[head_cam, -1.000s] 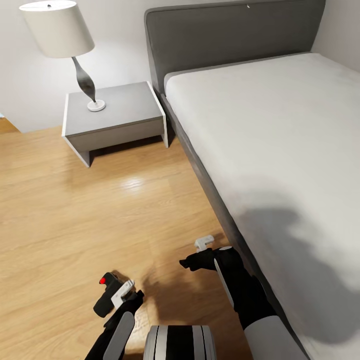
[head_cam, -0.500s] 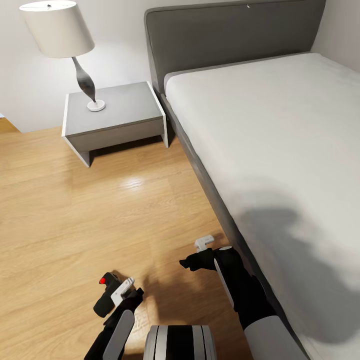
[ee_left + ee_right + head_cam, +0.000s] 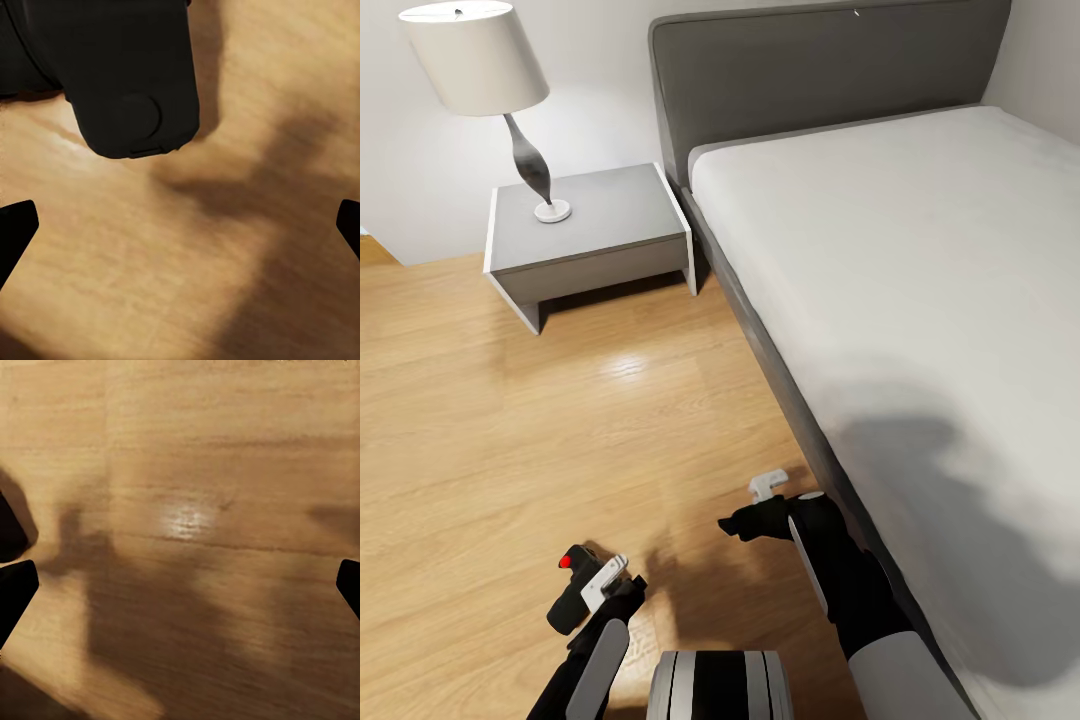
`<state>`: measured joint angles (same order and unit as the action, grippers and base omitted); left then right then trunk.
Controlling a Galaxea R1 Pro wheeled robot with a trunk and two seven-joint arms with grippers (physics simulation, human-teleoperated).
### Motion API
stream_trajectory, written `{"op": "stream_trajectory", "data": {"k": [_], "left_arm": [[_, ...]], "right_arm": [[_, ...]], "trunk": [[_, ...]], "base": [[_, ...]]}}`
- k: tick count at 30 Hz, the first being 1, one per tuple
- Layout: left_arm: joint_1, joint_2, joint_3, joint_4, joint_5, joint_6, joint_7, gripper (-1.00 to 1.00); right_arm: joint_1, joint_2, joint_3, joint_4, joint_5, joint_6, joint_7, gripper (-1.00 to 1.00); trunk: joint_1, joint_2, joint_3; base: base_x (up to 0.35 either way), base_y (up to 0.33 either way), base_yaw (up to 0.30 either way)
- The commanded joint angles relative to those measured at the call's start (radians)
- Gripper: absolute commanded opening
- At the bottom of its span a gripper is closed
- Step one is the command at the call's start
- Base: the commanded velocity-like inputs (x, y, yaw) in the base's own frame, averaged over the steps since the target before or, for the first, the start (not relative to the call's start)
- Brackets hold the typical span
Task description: Attach the digital camera to the camera tripod in the bedroom.
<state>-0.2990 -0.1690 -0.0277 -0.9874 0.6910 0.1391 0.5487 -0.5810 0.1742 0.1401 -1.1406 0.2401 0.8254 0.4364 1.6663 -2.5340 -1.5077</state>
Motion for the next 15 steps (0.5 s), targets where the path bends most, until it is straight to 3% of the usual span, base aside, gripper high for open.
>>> {"op": "stream_trajectory", "data": {"k": [1,9,15], "left_arm": [[0.0,0.0,-0.001,-0.002,0.004,0.003,0.007,1.0],[0.0,0.001,-0.002,-0.002,0.003,0.004,0.008,1.0],[0.0,0.002,-0.002,-0.01,0.003,0.004,0.008,1.0]], "right_arm": [[0.0,0.0,0.0,-0.002,0.01,0.004,0.01,1.0],[0.0,0.0,0.005,-0.044,0.003,0.014,0.056,1.0],[0.0,0.0,0.059,-0.108,0.002,0.04,0.141,1.0]], "trunk": [[0.0,0.0,-0.001],[0.0,0.0,-0.001],[0.0,0.0,-0.001]], "base": [[0.0,0.0,0.0],[0.0,0.0,0.0],[0.0,0.0,0.0]]}}
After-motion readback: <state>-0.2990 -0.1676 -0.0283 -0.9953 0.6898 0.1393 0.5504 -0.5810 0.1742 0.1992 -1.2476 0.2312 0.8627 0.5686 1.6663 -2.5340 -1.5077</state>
